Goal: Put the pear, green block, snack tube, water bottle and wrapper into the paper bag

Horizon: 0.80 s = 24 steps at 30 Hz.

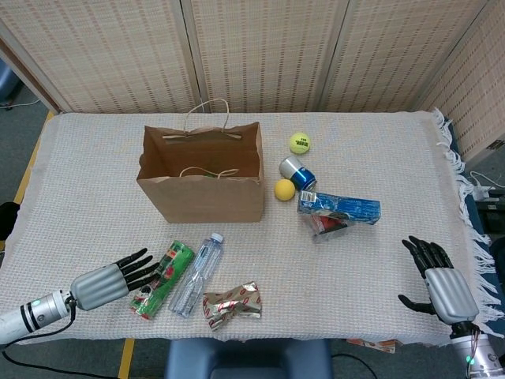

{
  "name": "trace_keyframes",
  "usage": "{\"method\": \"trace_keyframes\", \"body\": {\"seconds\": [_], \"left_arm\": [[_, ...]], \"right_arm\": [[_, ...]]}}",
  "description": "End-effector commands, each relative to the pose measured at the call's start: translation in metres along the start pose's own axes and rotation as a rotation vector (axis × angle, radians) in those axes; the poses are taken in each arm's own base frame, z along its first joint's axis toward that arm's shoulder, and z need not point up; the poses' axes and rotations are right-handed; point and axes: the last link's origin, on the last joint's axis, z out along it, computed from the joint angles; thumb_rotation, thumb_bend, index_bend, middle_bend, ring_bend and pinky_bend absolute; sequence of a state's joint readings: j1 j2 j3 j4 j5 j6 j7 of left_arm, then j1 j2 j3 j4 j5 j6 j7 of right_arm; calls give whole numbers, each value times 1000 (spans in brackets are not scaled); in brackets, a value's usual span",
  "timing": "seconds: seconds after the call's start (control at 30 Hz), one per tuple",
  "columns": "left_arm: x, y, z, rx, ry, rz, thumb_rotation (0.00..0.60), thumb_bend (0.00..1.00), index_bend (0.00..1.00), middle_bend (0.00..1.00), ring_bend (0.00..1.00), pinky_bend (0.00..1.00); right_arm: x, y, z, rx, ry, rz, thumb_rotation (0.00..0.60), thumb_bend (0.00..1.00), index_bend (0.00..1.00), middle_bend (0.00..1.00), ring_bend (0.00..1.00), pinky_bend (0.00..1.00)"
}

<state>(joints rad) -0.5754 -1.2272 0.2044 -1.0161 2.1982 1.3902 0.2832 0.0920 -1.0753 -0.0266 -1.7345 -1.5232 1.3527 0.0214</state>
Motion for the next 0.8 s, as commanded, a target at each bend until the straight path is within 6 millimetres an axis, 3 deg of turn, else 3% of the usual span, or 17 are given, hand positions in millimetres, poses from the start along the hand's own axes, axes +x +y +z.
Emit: {"method": "trace_keyframes", "body": {"seconds": [0.03, 0.4, 0.8], "left_arm": [[1, 6, 1, -3, 25, 5, 600, 356, 0, 0, 0, 17], [11, 20, 10, -45, 105, 25, 600, 358, 0, 0, 0, 0], [-1, 27, 38, -155, 81, 118, 600, 360, 0, 0, 0, 0]], "right_arm": [[0, 0, 0, -1, -4, 3, 600, 62, 0, 0, 0, 0], [-1, -1, 0, -6, -13, 11, 600, 62, 0, 0, 0, 0], [-1, -1, 0, -11, -31, 31, 600, 63, 0, 0, 0, 0]]}}
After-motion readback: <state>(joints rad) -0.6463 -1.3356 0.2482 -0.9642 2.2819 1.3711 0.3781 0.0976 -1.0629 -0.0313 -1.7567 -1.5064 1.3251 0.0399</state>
